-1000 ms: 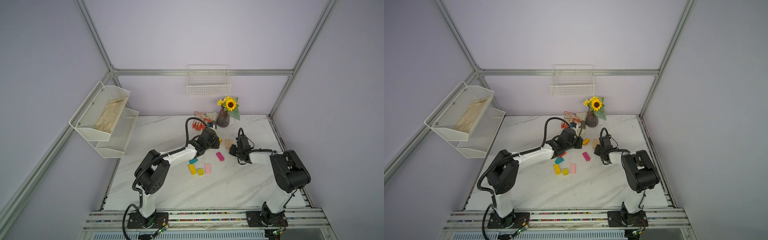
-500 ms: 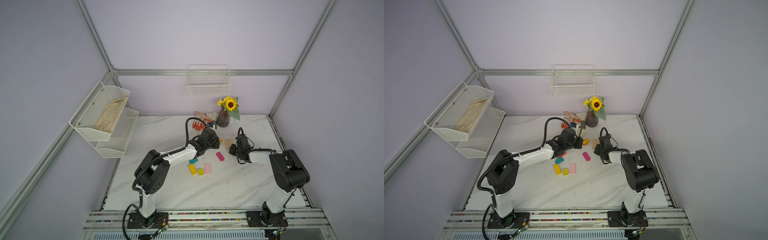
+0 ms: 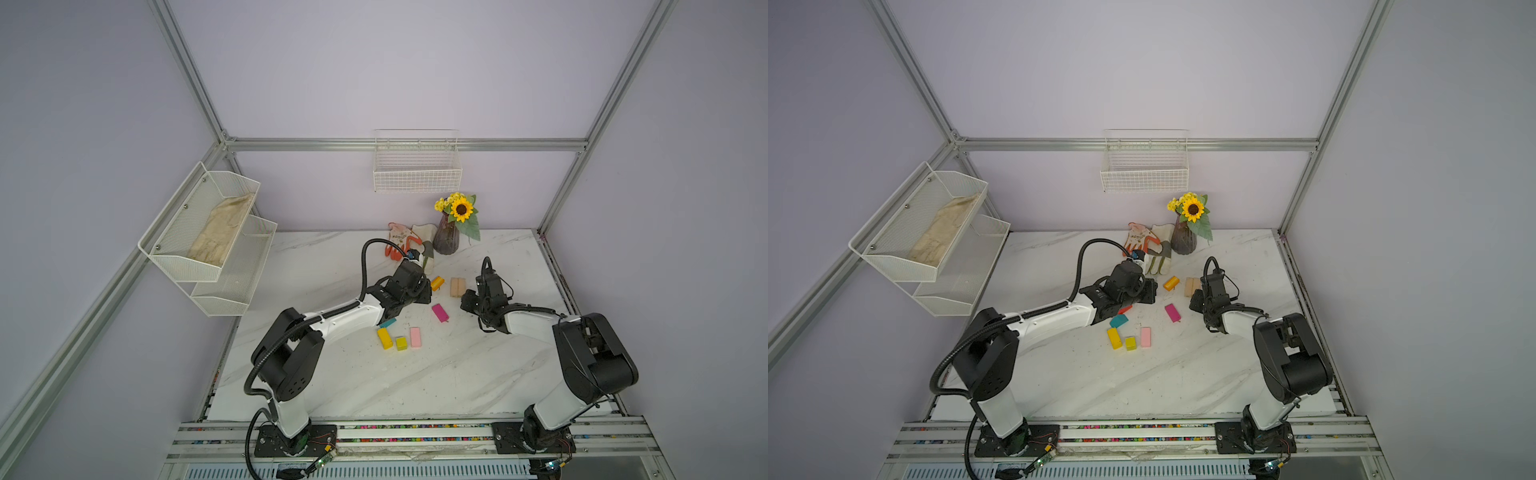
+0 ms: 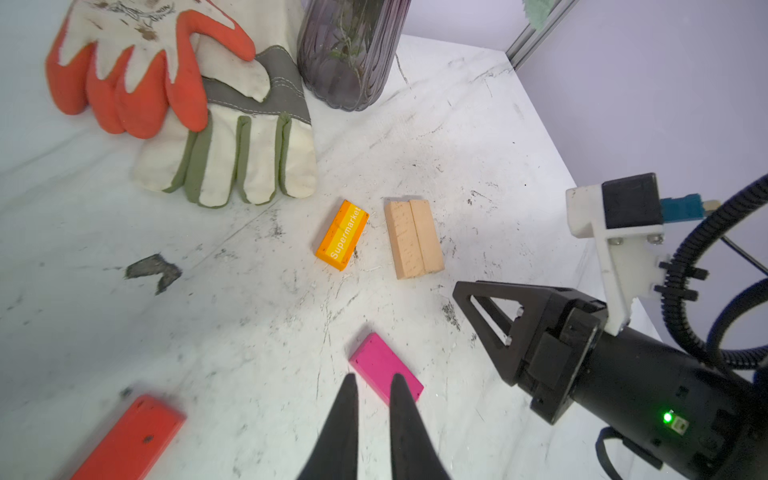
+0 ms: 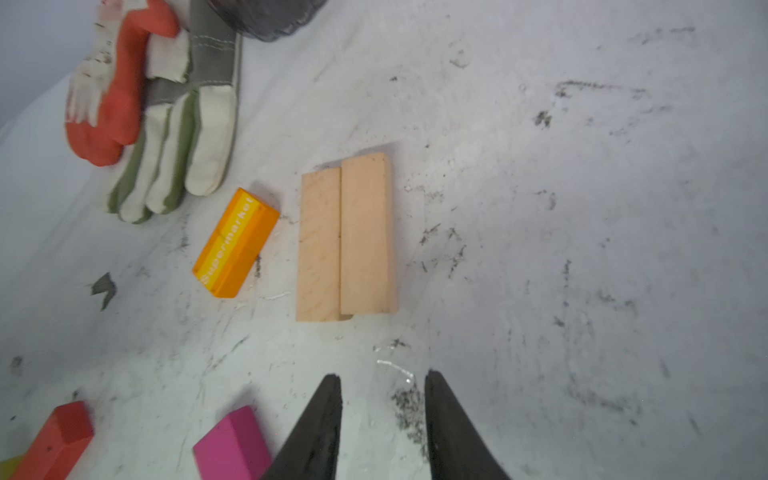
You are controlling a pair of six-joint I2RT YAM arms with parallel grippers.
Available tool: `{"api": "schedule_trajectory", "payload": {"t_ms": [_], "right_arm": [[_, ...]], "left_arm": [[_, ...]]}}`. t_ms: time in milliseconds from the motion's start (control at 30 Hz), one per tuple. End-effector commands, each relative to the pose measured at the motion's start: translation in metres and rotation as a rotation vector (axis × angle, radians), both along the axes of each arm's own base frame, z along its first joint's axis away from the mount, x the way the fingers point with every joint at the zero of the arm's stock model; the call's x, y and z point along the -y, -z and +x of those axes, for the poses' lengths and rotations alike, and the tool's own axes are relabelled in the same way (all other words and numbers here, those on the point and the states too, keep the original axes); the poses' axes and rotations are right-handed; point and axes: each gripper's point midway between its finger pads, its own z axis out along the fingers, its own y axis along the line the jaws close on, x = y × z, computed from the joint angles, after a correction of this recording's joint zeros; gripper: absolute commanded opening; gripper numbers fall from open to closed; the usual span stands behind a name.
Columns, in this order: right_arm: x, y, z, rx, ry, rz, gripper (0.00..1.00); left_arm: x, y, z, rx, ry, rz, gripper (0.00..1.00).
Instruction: Build the wood block tower
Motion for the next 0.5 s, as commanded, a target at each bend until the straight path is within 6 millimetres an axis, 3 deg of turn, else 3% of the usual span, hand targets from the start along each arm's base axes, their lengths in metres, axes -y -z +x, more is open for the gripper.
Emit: {"api": "schedule_trajectory", "payload": {"t_ms": [0,167,367,467], "right_arm": [[-0.008,-0.040,-0.007,0.104,-0.021,0.029,0.44],[-0.039,-0.079,-0.027,0.189,-0.104,0.018,0.57],[-0.075,-0.077,-0.045,0.164,-0.199,-0.028,0.66],[-0.083,-0.068,-0.053,0.139,-0.210,-0.062,0.67]], "left_arm": [[-0.044,-0.044,-0.014,0.119,-0.077,0.018,0.17],[-0.142,-0.061,-0.054,0.219,-0.307,0.114,0.27],[-0.258,-0.046,-0.093,0.294,-0.548,0.221,0.47],[-0.301,-0.029,-0.104,0.274,-0.665,0.204,0.55]]}}
